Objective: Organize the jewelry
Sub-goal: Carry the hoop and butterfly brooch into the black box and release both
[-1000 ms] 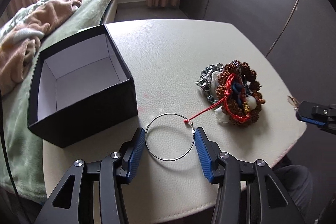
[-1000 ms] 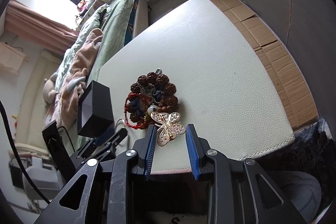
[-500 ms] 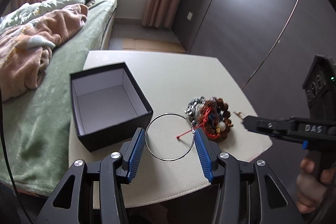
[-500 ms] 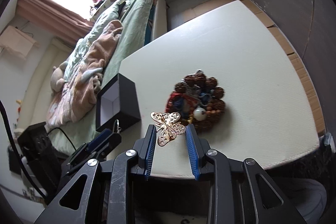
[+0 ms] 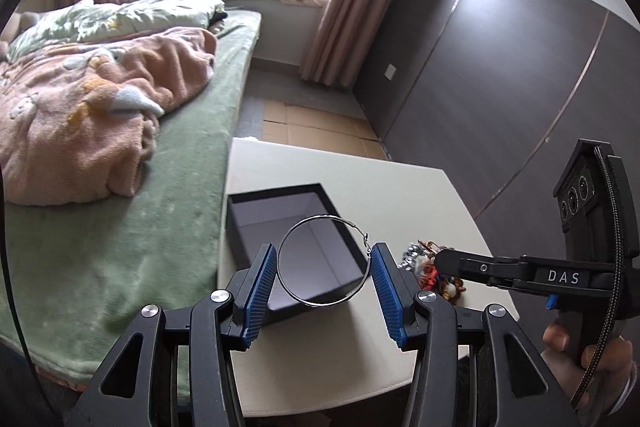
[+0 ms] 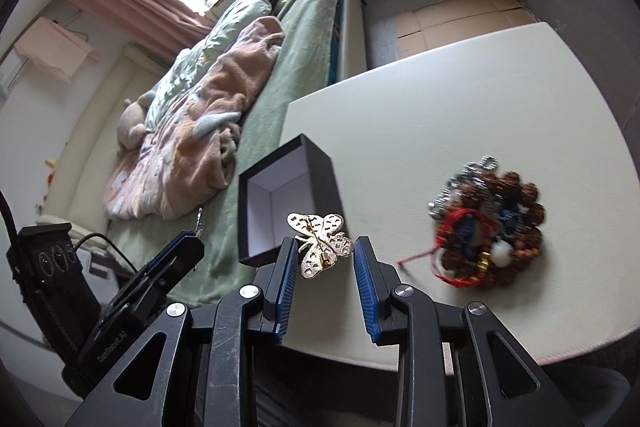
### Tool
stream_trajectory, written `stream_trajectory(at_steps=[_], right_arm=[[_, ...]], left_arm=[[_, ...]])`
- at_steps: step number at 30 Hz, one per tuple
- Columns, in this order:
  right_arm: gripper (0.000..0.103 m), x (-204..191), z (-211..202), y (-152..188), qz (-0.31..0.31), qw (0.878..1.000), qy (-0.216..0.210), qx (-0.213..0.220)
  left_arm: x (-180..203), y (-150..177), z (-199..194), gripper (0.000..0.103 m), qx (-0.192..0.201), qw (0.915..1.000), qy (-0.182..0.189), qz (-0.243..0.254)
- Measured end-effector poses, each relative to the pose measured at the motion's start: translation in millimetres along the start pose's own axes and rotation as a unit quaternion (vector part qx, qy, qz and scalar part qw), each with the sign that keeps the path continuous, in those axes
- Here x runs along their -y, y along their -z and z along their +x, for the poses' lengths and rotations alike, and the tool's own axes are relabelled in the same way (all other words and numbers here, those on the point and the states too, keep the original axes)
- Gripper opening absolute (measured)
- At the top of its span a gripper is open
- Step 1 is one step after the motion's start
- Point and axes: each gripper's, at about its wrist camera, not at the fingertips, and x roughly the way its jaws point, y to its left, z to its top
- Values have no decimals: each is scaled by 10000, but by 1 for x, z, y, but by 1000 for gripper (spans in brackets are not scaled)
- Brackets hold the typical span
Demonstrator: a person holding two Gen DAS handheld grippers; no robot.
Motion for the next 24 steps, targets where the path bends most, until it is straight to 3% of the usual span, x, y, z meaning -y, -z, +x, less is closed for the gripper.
stream_trajectory(at_steps=[10, 14, 20, 24], right_arm=[[31, -40, 46, -20, -235, 9994, -165, -176], [51, -49, 58, -24, -321, 9988, -165, -328], [53, -39, 44, -21, -320, 9991, -46, -269], [69, -22, 25, -17, -164, 9998, 37, -120]], left_arm=[[-36, -10, 0, 50, -2, 9995, -172, -279], [-38, -14, 5, 50, -57, 9993, -159, -338], [-25, -19, 14, 51, -116, 9996, -30, -245], [-17, -25, 23, 52, -188, 9992, 151, -315]])
